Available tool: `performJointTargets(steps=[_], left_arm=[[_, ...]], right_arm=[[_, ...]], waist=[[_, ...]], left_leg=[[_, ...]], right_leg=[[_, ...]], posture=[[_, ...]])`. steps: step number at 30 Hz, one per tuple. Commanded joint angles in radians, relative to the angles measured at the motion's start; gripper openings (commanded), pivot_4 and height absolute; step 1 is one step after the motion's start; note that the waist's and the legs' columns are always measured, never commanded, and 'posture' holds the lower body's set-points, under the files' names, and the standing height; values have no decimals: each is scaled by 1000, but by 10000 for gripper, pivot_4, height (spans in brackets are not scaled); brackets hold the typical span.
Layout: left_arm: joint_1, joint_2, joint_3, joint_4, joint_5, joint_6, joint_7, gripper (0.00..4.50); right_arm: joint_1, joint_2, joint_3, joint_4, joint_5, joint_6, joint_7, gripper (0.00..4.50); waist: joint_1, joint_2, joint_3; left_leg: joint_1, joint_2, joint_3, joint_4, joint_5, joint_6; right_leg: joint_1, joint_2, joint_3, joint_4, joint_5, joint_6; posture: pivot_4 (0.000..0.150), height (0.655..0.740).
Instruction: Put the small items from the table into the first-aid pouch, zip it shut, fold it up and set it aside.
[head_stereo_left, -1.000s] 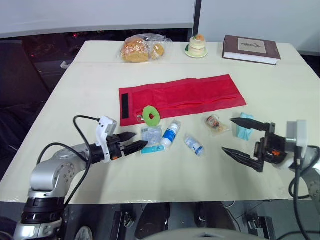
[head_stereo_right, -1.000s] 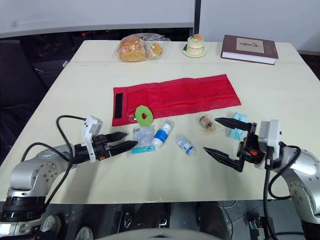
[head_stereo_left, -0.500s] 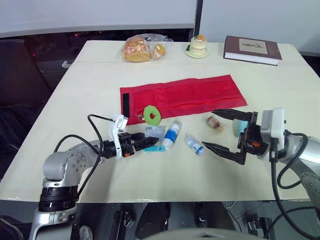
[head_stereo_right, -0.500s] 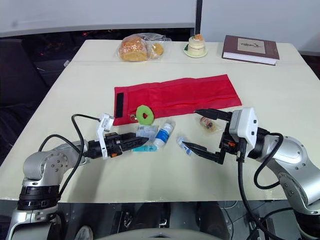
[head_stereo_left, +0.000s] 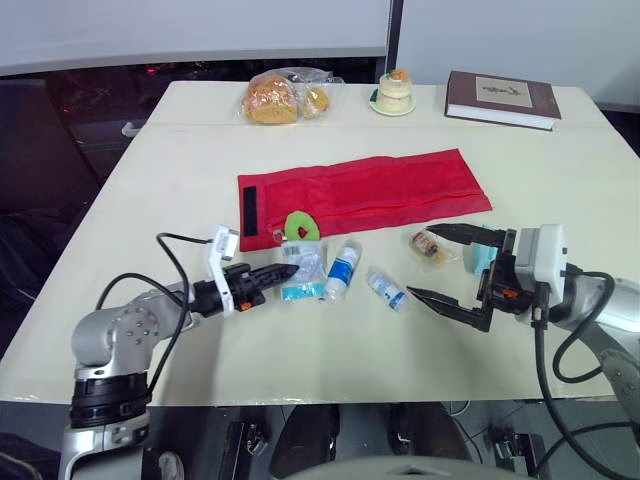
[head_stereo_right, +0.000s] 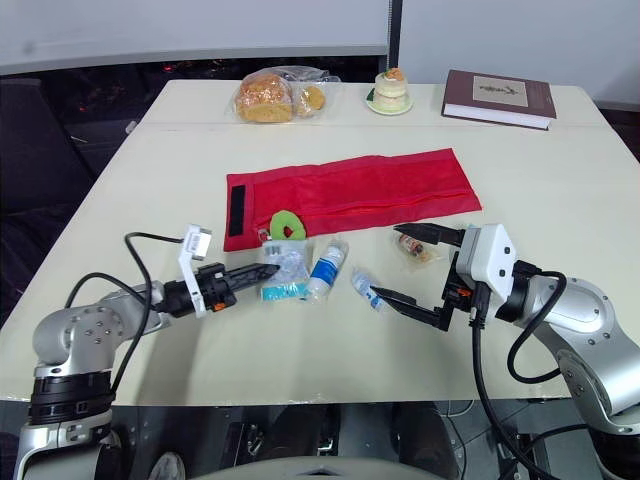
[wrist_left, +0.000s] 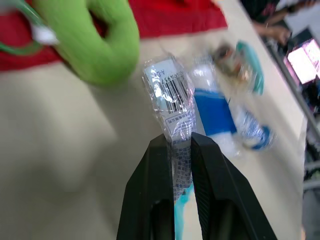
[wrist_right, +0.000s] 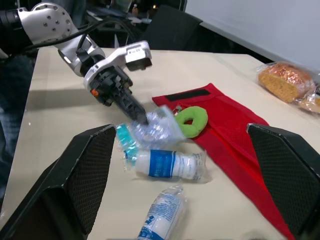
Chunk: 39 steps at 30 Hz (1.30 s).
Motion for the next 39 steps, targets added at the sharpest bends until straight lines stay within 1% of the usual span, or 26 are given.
performJointTargets(steps=[1, 4, 6, 9, 11, 12, 14, 16, 21, 24, 25, 26, 27, 29, 31, 33, 34, 39], left_arm=[[-7, -11, 94, -69, -135, 27, -6, 147], [-23, -19, 129, -101, -239, 54, 1, 18], [-44, -24, 132, -131, -316, 71, 19, 18], [-86, -52, 112, -155, -402, 70, 73, 18], [-117, -77, 94, -160, -445, 61, 117, 18], [-134, -95, 83, -162, -471, 57, 139, 18], [-171, -146, 43, -170, -493, 36, 178, 18], [-188, -187, 12, -168, -495, 17, 208, 18], [-209, -258, -27, -152, -505, -41, 279, 18], [-206, -294, -54, -153, -497, -64, 312, 18], [-201, -294, -62, -158, -494, -66, 311, 0], [-198, -292, -67, -160, -493, -70, 310, 0], [-197, -294, -70, -158, -497, -74, 315, 0], [-197, -291, -76, -151, -499, -80, 315, 0], [-196, -281, -87, -146, -490, -78, 303, 0], [-192, -272, -94, -144, -486, -78, 294, 0], [-190, -265, -97, -144, -483, -78, 288, 0], [-176, -236, -102, -135, -470, -82, 266, 0]], right_arm=[[6, 45, -16, -13, 59, -1, -24, 45000], [-3, 79, -13, -12, 99, 40, -67, 45000], [-24, 103, -5, -4, 131, 115, -143, 45000], [-72, 186, 10, 4, 247, 235, -289, 45000], [-106, 218, 36, -3, 289, 334, -390, 45000], [-125, 257, 43, 0, 339, 362, -448, 45000], [-168, 343, 49, 16, 486, 406, -581, 45000], [-184, 388, 48, 26, 577, 425, -658, 45000], [-214, 405, 40, 28, 732, 452, -780, 45000], [-229, 407, 40, 32, 774, 440, -820, 45000], [-231, 403, 41, 32, 779, 437, -829, 40799], [-232, 400, 43, 31, 782, 435, -836, 38999], [-232, 398, 43, 31, 785, 433, -840, 36043], [-229, 392, 45, 30, 782, 428, -845, 26582], [-228, 390, 50, 30, 773, 418, -847, 14602], [-228, 393, 54, 30, 769, 406, -851, 4707], [-227, 394, 54, 30, 769, 403, -853, 607], [-216, 390, 54, 26, 762, 396, -854, 535]], waist=[[0, -1, 0], [1, -2, 0], [1, -3, 0], [1, -4, 0], [0, -4, 0], [0, -4, 0], [0, -4, 0], [0, -4, 0], [-1, -4, 0], [-1, -4, 0], [-1, -4, 0], [-2, -4, 0], [-2, -4, 0], [-2, -4, 0], [-2, -4, 0], [-2, -4, 0], [-2, -4, 0], [-2, -4, 0]], left_leg=[[0, 0, 0, 0, 0, 0], [0, 0, 0, 0, 0, -1], [0, 0, 0, 1, 1, -1], [0, 0, 0, 1, 1, -1], [1, -1, 0, 1, 1, -2], [0, -1, -1, 1, 1, -2], [0, -1, -1, 1, 1, -2], [0, -1, -1, 1, 2, -3], [0, -2, -1, 1, 2, -2], [0, -2, -1, 1, 2, -2], [0, -2, -1, 1, 2, -2], [0, -2, -1, 1, 2, -2], [0, -2, -1, 1, 2, -2], [0, -2, -1, 1, 2, -2], [0, -2, -1, 1, 2, -2], [0, -2, -1, 1, 2, -2], [0, -2, -1, 1, 2, -2], [0, -1, -1, 1, 2, -2]], right_leg=[[0, 0, 0, 0, 0, 0], [0, 0, 0, 1, 0, 0], [0, -1, 0, 1, 0, 0], [0, -1, 0, 2, -1, -3], [0, -1, 1, 3, -1, -3], [0, -1, 1, 3, -1, -3], [0, 0, 1, 3, -1, -3], [0, 0, 1, 3, 0, -1], [0, 0, 2, 3, 0, -1], [0, 0, 2, 3, 0, -1], [0, 1, 2, 3, 0, -1], [0, 2, 3, 3, 0, -1], [0, 3, 3, 3, 0, -1], [0, 3, 3, 3, 0, -1], [0, 3, 3, 3, 0, -1], [0, 3, 3, 3, 0, -1], [0, 4, 3, 3, 0, 0], [0, 4, 4, 3, 0, -1]], posture=[[1500, 7289], [1500, 7289], [1500, 7289], [1500, 7289], [1500, 7289], [1500, 7289], [1500, 7289], [1500, 7289], [1500, 7289], [1500, 7289], [1500, 7289], [1500, 7289], [1500, 7289], [1500, 7289], [1500, 7289], [1500, 7289], [1500, 7289], [1500, 7289]])
